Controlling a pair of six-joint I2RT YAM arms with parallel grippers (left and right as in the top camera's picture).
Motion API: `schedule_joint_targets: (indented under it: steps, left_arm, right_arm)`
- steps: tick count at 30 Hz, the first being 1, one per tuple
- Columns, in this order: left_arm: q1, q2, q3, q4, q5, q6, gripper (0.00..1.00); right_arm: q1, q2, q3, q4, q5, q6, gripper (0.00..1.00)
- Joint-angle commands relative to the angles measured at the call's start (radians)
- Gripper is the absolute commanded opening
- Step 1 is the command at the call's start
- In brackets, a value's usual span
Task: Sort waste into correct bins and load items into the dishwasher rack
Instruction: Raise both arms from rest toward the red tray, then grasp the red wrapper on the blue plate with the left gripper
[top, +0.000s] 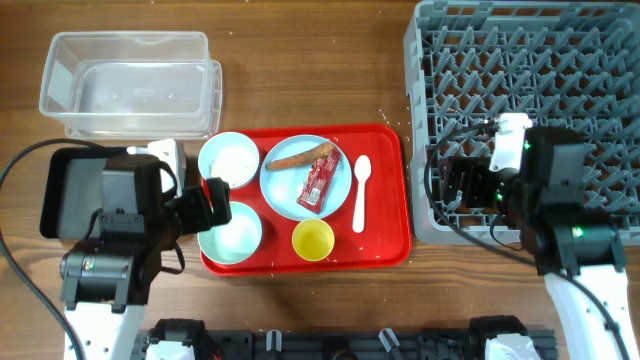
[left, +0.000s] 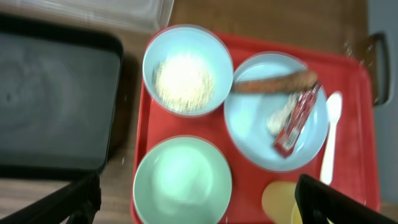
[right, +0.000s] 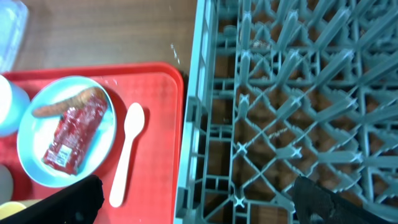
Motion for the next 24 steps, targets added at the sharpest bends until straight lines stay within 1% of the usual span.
schedule_joint_targets:
  steps: [1, 2, 3, 5, 8, 12, 16, 19, 20, 22, 23, 24]
  left_arm:
    - [0.003, 0.019, 0.018, 0.001, 0.023, 0.005, 1.0]
    - [0.003, 0.019, 0.018, 0.024, 0.034, -0.006, 1.0]
    - [0.003, 0.02, 0.018, 0.061, 0.048, -0.049, 1.0]
    - [0.003, 0.047, 0.018, 0.158, 0.085, -0.08, 1.0]
    - [-0.014, 0.154, 0.02, 0.275, 0.101, -0.097, 0.97]
    - [-0.157, 0.409, 0.079, 0.408, 0.1, -0.093, 0.96]
    - [-0.285, 0.595, 0.09, 0.511, 0.101, -0.093, 0.94]
    - [-0.353, 0.709, 0.09, 0.532, 0.101, -0.093, 0.85]
    - [-0.377, 0.748, 0.09, 0.536, 0.101, -0.093, 0.8]
    - [-0.406, 0.789, 0.09, 0.539, 0.101, -0.093, 0.75]
    - [-0.42, 0.809, 0.09, 0.545, 0.101, -0.094, 0.66]
    - [-0.434, 0.826, 0.09, 0.551, 0.101, -0.093, 0.54]
  right_arm:
    - [0.001, 0.021, 0.022, -0.015, -0.017, -0.004, 1.0]
    - [0.001, 0.019, 0.022, -0.014, -0.009, -0.003, 1.0]
    - [0.001, 0.019, 0.022, -0.014, -0.008, -0.003, 1.0]
    - [0.002, 0.019, 0.022, -0.015, -0.01, -0.003, 1.0]
    - [0.002, 0.019, 0.022, -0.012, -0.01, 0.025, 1.0]
    - [0.002, 0.019, 0.022, -0.013, -0.01, 0.029, 1.0]
    - [0.002, 0.019, 0.022, -0.013, -0.009, 0.03, 1.0]
    - [0.002, 0.019, 0.022, -0.012, -0.006, 0.03, 1.0]
    - [0.002, 0.019, 0.022, -0.012, -0.006, 0.03, 1.0]
    - [0.002, 0.019, 0.022, -0.012, -0.006, 0.03, 0.99]
    - [0.002, 0.019, 0.022, -0.012, -0.006, 0.03, 1.0]
    - [0.002, 0.019, 0.022, -0.012, -0.006, 0.03, 1.0]
